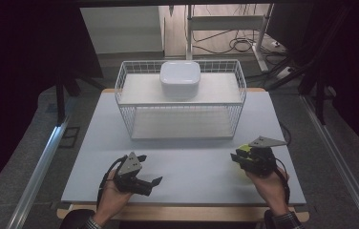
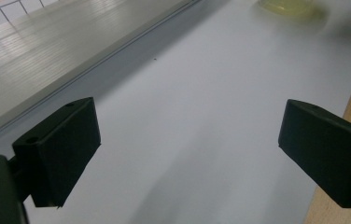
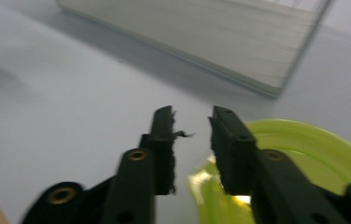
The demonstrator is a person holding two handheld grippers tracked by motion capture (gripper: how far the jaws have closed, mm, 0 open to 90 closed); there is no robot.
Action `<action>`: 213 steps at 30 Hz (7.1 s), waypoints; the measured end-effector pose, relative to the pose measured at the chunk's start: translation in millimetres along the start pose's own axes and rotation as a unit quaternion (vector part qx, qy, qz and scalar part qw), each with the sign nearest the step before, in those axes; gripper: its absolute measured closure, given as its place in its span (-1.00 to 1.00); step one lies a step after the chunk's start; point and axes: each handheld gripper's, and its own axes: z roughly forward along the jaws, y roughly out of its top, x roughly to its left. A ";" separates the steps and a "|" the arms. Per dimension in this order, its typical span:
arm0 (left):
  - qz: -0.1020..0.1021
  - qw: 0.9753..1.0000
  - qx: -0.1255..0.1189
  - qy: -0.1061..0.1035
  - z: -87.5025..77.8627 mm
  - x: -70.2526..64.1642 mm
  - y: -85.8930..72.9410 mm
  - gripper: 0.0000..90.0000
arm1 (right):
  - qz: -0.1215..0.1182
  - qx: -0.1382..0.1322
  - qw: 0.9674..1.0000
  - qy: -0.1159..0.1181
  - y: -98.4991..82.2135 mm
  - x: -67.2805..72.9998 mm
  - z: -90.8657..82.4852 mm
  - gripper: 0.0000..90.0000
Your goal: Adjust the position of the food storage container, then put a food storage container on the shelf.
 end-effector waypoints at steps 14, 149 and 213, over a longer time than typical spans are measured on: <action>0.006 1.000 0.005 0.004 1.5 0.1 -0.3 -0.88 | 0.038 -0.010 0.994 -0.101 -14.6 -48.4 -30.3 0.99; 0.011 0.999 0.048 -0.003 9.0 -0.2 -3.7 -0.88 | -0.040 0.077 0.993 0.086 25.0 46.4 116.4 0.79; 0.002 0.998 0.055 -0.003 1.5 2.0 -14.6 -0.90 | 0.016 0.034 0.991 0.129 20.7 44.2 74.5 -0.30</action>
